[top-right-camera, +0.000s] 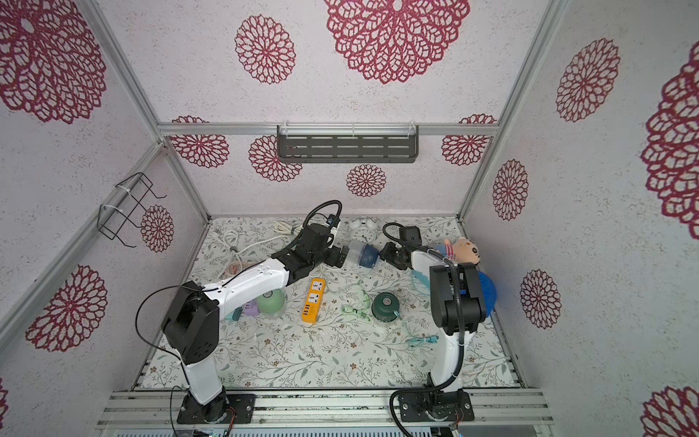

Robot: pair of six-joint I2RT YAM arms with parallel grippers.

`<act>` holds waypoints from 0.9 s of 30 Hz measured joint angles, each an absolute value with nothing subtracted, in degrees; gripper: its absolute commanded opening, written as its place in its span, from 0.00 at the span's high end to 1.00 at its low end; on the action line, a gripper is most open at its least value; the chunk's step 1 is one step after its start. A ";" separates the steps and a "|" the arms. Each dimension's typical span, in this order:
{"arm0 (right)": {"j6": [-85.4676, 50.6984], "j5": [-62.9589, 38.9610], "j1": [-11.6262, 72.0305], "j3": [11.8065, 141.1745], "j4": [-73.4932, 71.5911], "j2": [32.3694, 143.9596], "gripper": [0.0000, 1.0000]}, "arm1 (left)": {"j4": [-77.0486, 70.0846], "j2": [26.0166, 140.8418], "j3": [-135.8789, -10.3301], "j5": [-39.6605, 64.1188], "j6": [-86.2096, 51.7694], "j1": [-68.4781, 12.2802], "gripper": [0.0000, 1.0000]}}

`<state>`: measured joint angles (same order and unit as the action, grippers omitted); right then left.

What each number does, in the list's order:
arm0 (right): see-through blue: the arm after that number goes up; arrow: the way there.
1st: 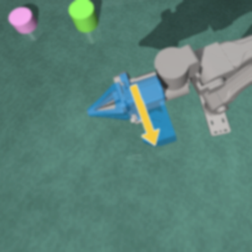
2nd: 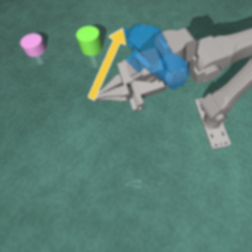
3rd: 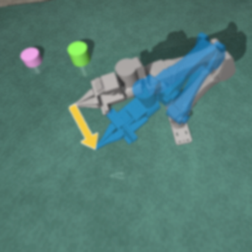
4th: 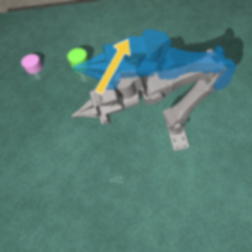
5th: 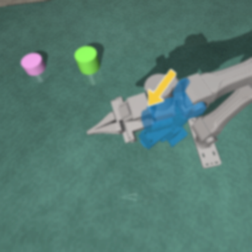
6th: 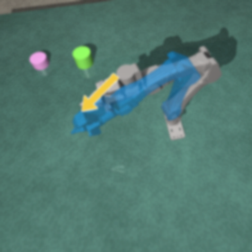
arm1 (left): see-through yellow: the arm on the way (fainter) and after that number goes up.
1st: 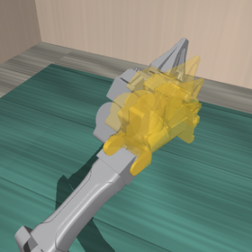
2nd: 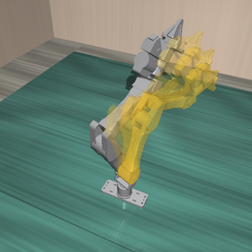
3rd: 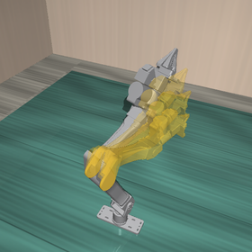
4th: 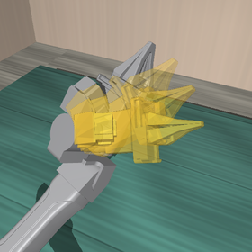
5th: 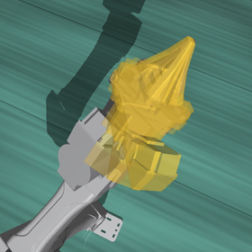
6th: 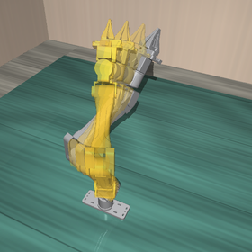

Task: Charge the cordless meat grinders
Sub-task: Pick up the cordless meat grinder at the center of the board.

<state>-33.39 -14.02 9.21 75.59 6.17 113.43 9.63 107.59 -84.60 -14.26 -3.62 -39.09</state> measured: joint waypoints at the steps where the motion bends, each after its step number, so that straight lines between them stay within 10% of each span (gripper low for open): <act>1: -33.06 -14.02 9.32 77.01 6.79 114.56 0.46 | 9.96 108.25 -85.08 -13.82 -2.02 -38.41 0.03; 27: -29.32 -13.78 15.03 94.89 16.53 124.81 0.41 | 23.97 127.87 -102.87 8.19 20.86 -33.69 0.03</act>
<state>-29.32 -13.78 15.03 94.89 16.53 124.81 23.97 127.87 -102.87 8.19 20.86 -33.69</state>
